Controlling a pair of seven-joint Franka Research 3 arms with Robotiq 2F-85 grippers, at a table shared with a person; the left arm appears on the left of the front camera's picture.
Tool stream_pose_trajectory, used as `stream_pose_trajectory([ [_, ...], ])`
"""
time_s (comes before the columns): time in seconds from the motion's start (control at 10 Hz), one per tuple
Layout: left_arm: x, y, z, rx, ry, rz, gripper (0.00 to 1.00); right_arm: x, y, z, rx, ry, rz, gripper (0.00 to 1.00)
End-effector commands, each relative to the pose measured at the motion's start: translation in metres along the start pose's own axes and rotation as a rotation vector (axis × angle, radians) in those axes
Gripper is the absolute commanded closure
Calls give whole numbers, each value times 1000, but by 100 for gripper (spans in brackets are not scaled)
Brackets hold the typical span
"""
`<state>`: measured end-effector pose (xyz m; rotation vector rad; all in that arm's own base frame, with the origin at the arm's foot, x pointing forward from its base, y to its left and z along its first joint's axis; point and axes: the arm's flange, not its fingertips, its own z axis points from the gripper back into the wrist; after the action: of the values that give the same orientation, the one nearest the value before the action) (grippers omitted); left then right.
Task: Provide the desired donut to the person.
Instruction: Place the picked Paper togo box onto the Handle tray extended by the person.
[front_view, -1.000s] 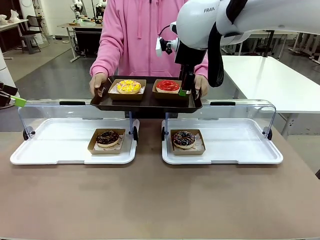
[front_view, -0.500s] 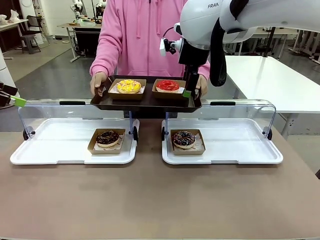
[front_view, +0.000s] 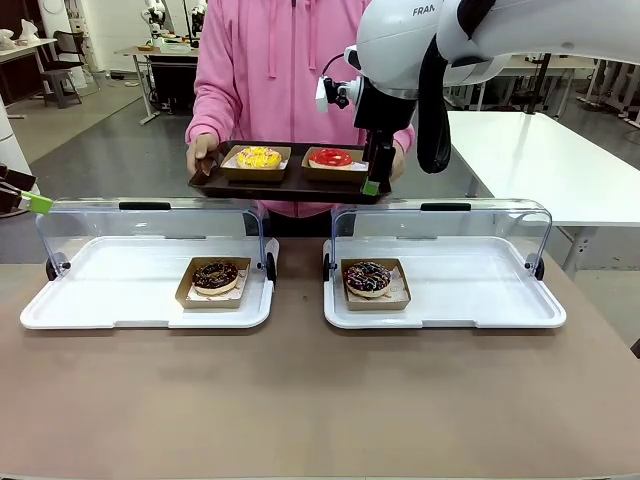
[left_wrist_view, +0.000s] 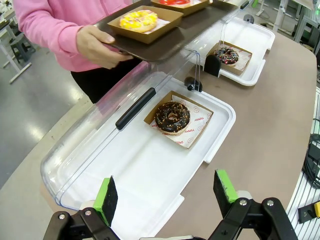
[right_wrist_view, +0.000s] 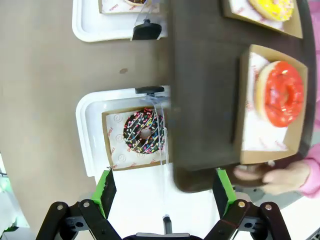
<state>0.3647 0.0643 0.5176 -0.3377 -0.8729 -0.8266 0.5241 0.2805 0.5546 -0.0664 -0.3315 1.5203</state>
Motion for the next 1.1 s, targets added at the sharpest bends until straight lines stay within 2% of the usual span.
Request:
stream_pose_trajectory([
  [0.0,-1,1,-1,-2,-15,4,0,-2,-2,0,-11,-9,15,0],
  [0.6,-1,1,-1,-2,-15,4,0,0,0,0,0,0,1,0],
  [0.7,-1,1,-1,-2,-15,4,0,-10,6,24,-56,-96,-15,0],
  [0.9,-1,1,-1,-2,-15,4,0,-77,34,77,-68,-272,-145,0],
  [1.0,-1,1,-1,-2,-15,4,0,-107,56,96,-73,-352,-156,0],
])
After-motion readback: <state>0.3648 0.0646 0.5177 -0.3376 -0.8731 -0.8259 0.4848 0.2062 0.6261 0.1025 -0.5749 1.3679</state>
